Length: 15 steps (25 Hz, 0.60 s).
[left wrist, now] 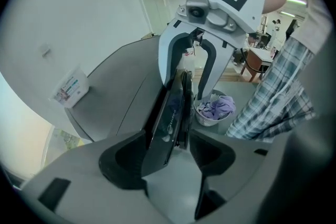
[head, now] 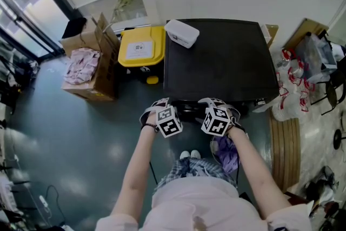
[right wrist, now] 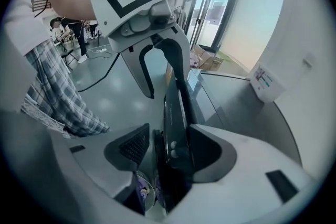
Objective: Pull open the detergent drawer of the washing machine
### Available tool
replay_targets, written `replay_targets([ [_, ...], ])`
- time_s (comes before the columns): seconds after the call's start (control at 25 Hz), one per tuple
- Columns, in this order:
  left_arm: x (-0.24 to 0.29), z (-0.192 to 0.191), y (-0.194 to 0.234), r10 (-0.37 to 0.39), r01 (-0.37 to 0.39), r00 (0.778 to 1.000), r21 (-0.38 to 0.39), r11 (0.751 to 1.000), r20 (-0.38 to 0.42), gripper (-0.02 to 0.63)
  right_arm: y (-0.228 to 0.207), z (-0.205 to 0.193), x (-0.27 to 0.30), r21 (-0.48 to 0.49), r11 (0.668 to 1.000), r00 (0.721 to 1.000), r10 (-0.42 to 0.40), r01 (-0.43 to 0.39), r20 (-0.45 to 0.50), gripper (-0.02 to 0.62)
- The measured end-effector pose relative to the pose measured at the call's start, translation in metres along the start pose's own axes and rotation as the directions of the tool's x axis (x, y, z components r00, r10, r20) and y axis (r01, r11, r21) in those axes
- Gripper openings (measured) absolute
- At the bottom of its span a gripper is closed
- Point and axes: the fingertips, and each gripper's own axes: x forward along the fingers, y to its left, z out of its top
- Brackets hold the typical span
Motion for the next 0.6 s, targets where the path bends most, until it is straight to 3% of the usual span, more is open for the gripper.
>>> replay_targets([
  [0.32,0.003,-0.002,0.011,0.136,-0.129,0.989,0.102,0.986,-0.061,0.156,-0.012,-0.002,0.003,-0.066,0.992,0.991,-0.115,0.111,-0.064,0.132],
  [0.6,0.003,-0.002,0.019,0.188,-0.175,0.979,0.149,0.973,-0.079,0.087,-0.015,-0.002,0.006,-0.106,0.984,0.981,-0.154,0.142,-0.122,0.112],
])
